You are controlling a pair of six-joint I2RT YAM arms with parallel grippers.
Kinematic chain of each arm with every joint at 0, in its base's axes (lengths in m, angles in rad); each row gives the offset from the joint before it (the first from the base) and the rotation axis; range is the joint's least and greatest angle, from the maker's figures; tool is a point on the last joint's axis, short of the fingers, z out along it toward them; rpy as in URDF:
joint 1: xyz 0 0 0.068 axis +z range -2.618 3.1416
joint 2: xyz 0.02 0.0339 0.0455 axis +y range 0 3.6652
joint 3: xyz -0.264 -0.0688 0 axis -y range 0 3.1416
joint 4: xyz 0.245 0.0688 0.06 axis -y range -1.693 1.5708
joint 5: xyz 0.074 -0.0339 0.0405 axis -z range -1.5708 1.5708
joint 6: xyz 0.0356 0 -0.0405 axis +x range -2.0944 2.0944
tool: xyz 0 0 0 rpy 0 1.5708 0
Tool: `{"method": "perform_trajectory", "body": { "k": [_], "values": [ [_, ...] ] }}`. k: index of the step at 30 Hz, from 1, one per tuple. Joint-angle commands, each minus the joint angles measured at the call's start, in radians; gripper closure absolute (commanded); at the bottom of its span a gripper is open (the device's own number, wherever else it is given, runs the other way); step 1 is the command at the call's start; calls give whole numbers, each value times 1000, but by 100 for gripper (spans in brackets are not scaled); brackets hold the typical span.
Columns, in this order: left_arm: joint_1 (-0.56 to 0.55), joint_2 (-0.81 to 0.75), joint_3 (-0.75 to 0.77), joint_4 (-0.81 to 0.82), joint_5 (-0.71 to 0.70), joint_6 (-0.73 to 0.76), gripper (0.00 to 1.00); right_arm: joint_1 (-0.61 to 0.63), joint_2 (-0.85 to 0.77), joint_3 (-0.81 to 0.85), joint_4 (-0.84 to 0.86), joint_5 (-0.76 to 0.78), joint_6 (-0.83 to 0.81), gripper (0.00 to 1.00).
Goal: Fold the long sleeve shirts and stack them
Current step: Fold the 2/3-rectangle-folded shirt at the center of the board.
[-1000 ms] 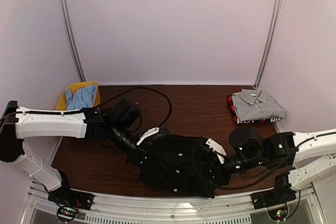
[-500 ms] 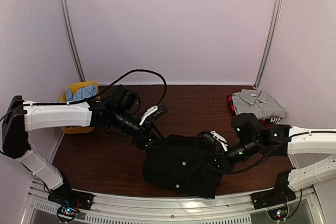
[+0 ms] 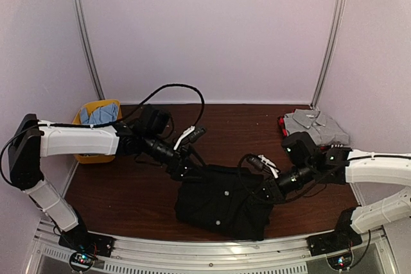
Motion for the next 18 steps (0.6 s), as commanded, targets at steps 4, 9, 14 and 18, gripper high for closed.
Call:
{"method": "perform_trajectory", "body": {
  "k": [4, 9, 14, 18],
  "values": [
    [68, 2, -18, 90, 19, -32, 3, -35, 31, 61, 36, -65, -50, 100],
    [104, 2, -32, 138, 24, -58, 2, -50, 37, 76, 20, -75, -69, 100],
    [104, 21, -66, 172, 70, -118, 2, -63, 36, 86, -1, -75, -85, 100],
    [104, 8, -118, 194, 71, -150, 2, -70, 36, 87, -6, -76, -91, 100]
  ]
}}
